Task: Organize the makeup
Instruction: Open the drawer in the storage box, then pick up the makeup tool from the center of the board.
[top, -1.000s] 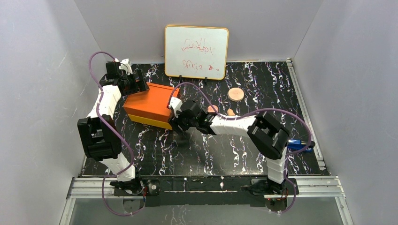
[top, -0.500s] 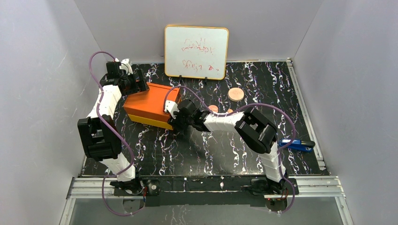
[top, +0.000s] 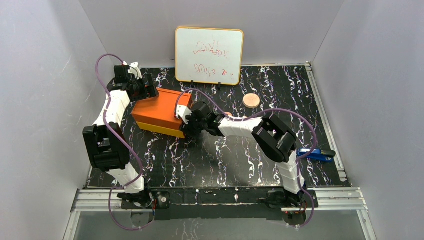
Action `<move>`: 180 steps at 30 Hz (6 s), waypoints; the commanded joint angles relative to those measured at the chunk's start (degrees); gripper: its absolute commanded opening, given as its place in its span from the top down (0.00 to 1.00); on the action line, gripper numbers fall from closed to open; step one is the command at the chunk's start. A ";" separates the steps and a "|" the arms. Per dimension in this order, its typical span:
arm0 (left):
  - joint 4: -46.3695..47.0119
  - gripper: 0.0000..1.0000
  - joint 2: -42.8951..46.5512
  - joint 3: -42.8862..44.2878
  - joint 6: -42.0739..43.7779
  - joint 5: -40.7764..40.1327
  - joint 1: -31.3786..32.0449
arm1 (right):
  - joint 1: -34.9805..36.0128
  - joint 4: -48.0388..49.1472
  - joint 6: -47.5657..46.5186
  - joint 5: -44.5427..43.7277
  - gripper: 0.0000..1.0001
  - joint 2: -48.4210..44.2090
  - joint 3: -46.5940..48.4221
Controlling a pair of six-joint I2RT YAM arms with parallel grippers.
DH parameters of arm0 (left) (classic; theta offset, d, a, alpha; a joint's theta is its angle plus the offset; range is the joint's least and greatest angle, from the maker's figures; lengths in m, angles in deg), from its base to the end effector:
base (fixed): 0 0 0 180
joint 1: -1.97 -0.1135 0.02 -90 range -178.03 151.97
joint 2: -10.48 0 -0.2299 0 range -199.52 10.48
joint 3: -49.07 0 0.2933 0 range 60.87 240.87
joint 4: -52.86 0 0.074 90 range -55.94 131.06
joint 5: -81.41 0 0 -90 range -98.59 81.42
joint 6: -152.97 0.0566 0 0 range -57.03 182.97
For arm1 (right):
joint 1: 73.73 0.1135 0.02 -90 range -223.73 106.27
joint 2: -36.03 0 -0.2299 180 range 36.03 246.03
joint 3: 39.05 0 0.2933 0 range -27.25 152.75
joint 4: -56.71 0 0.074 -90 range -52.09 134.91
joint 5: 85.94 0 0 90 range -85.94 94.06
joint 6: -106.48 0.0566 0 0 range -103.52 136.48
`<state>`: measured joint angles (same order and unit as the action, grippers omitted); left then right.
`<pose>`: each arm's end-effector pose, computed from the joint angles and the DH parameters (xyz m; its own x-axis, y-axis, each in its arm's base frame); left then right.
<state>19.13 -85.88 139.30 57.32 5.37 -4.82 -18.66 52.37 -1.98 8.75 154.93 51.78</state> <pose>0.4346 0.0380 0.2280 -0.6401 -0.1724 -0.7487 0.0062 0.9733 -0.2294 0.2825 0.4126 0.1069 -0.0198 -0.5796 -0.8147 -0.9097 0.3485 -0.2258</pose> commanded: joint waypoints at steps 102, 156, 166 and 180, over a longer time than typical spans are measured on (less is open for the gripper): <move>-10.53 0.04 -5.45 -0.33 3.10 -1.91 2.13 | -18.02 -32.89 26.66 -8.94 0.16 17.94 40.81; -9.64 0.04 -3.11 -1.50 2.48 0.33 1.07 | -39.33 -19.14 37.61 -8.97 0.26 -11.41 1.13; -9.64 0.04 -2.89 -1.90 2.52 -0.07 1.07 | -40.91 -18.64 37.32 -8.89 0.55 -2.97 5.52; -9.35 0.04 -3.93 -1.98 2.57 -0.04 1.07 | -43.54 -19.13 37.27 -9.98 0.54 -1.29 3.94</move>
<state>20.20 -87.63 140.72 58.04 5.98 -4.21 -60.78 33.00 35.84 0.14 154.20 55.47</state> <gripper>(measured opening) 0.959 0.462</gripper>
